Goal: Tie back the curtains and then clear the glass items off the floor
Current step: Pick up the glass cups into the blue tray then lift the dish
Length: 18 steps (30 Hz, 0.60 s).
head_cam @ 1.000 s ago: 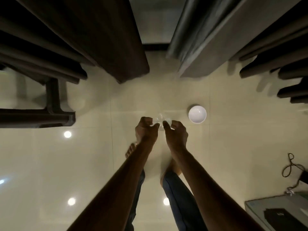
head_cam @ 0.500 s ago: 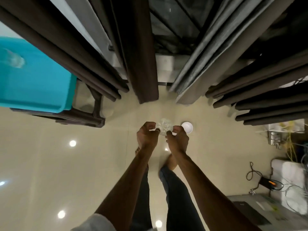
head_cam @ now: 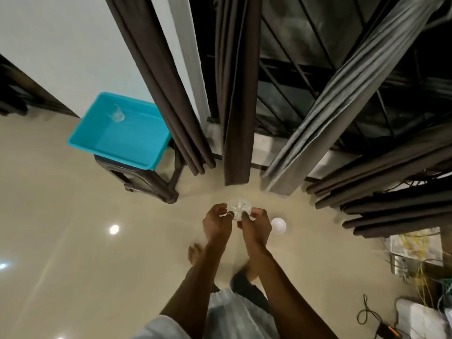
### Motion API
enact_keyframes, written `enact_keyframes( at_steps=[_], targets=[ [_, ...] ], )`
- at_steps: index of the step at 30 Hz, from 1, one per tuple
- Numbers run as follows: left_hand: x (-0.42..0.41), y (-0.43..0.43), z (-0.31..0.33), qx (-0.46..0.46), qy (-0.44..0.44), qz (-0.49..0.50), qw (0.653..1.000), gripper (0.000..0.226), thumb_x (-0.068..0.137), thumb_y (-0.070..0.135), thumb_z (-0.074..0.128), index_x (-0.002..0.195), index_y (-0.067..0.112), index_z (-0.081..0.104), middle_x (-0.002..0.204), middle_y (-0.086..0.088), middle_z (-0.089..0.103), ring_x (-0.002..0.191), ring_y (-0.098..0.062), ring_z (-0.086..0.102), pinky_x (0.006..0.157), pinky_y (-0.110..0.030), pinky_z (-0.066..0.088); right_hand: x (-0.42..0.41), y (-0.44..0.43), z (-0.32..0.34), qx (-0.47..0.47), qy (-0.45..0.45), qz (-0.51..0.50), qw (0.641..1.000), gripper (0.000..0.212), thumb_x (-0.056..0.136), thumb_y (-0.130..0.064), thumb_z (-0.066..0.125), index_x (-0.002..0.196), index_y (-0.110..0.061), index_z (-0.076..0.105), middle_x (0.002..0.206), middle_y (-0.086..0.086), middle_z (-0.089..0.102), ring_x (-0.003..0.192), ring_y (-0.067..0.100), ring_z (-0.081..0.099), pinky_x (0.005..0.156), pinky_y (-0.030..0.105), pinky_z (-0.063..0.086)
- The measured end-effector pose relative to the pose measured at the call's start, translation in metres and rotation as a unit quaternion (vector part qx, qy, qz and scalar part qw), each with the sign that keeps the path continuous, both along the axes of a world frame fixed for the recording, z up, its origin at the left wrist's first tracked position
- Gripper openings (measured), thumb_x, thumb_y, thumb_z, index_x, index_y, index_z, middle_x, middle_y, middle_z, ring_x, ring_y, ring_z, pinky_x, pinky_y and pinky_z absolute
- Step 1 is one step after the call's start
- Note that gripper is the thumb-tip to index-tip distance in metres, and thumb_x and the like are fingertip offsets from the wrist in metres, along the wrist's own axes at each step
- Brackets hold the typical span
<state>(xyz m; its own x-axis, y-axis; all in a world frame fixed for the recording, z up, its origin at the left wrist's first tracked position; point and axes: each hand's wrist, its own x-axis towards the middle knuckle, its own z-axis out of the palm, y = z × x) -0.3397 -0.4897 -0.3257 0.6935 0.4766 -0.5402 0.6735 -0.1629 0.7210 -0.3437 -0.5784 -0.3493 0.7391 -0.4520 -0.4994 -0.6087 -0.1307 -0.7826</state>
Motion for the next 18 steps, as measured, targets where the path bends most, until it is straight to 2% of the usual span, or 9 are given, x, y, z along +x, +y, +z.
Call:
enact_keyframes(
  at_steps=[4,10,15,18],
  targets=[
    [0.006,0.024,0.011,0.003,-0.038,-0.009,0.999,0.019,0.083,0.012,0.073,0.097,0.024,0.071,0.09,0.009,0.071,0.088,-0.013,0.067,0.069,-0.017,0.047,0.008,0.019,0.017,-0.007,-0.013,0.009,1.0,0.022,0.087,-0.008,0.075,0.098,-0.021,0.06,0.101,0.005,0.071,0.079,0.022,0.074,0.07,0.036,0.065],
    [0.006,0.087,0.021,0.013,-0.065,-0.023,0.998,0.019,0.085,0.014,0.073,0.102,0.022,0.073,0.09,0.01,0.07,0.085,-0.01,0.065,0.069,-0.015,0.046,0.013,0.072,0.036,0.02,-0.03,0.019,0.999,0.021,0.083,0.002,0.069,0.092,-0.015,0.06,0.096,0.003,0.067,0.078,0.027,0.074,0.053,0.019,0.056],
    [-0.003,0.174,0.027,0.012,-0.103,-0.013,0.995,0.019,0.086,0.013,0.072,0.102,0.022,0.075,0.091,0.014,0.073,0.086,-0.003,0.068,0.066,-0.006,0.043,0.011,0.153,0.043,0.002,-0.029,0.07,0.997,0.022,0.082,-0.001,0.072,0.089,-0.019,0.061,0.09,-0.004,0.066,0.073,0.021,0.074,0.066,0.036,0.064],
    [-0.013,0.234,0.025,0.019,-0.13,-0.014,0.991,0.017,0.084,0.013,0.072,0.099,0.021,0.077,0.088,0.013,0.075,0.083,0.0,0.069,0.07,-0.01,0.049,0.005,0.211,0.045,0.002,-0.029,0.095,0.995,0.023,0.079,-0.001,0.073,0.087,-0.018,0.061,0.086,-0.004,0.066,0.073,0.019,0.071,0.07,0.041,0.064]
  ],
)
